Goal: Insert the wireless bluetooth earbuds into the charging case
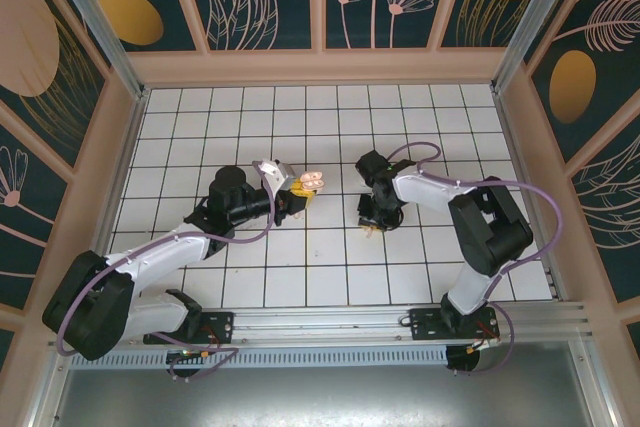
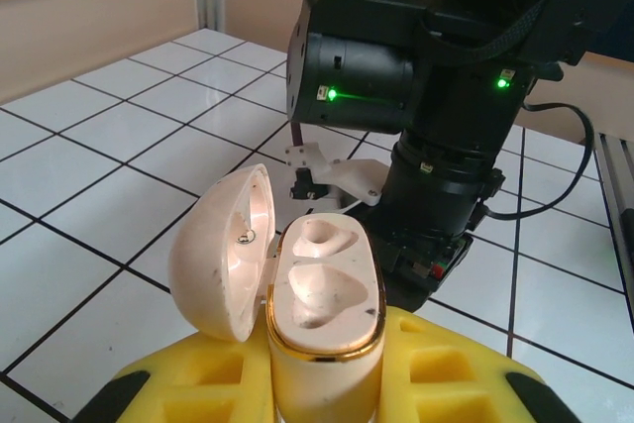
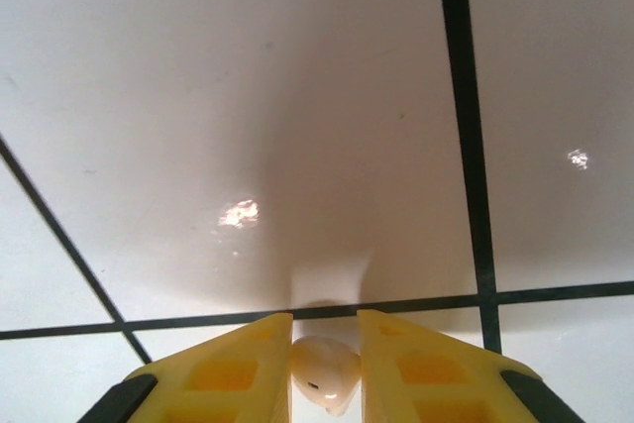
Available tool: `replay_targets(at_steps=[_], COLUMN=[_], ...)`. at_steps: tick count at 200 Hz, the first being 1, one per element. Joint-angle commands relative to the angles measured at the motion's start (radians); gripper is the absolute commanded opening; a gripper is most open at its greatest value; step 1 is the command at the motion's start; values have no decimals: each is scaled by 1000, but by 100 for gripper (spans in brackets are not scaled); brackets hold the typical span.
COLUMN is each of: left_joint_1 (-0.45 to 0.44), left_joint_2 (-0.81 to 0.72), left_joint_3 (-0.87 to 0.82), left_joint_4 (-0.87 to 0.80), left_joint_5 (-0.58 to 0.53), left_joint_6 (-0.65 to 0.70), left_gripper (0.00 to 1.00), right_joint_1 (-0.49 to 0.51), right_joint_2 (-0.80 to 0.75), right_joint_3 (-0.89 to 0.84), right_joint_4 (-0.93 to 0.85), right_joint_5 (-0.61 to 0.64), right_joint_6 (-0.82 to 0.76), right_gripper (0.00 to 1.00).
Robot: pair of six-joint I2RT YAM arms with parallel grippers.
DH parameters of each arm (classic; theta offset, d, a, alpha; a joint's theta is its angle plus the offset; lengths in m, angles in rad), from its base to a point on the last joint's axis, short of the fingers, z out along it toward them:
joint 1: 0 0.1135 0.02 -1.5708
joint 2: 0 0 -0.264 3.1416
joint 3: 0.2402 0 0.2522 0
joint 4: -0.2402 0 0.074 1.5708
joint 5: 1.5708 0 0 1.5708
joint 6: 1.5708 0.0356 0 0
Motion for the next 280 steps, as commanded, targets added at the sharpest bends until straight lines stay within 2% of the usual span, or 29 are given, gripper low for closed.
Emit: replay_targets(at_steps=[1,46,66,129,231,280], left_joint_1=[-1,1,1,0,1,1], left_joint_2=[2,1,-3,-7,-12,9], left_joint_3=[-13,-20,-21,-19,-18,-18], left_joint_4=[23,31,28,27,16,51], left_joint_5=[-3,-4,-5,-5,-10,-3], left_joint_6=[2,-2,-1,0,5,5], left_gripper=[19,19,19,19,19,19], right_joint_1=[7,9,10,10,7,11], right_joint_2=[-45,-36,-28,-13,15,-108], right_joint_3=[0,-26,-29,-39,-52,-41], right_joint_4=[-32,-27,-26,-20,12,47], right_joint_5=[36,25,20,1,-3,61], right_joint_6=[18,22,27,41,24,20], right_gripper=[23,26,33,36,25,23])
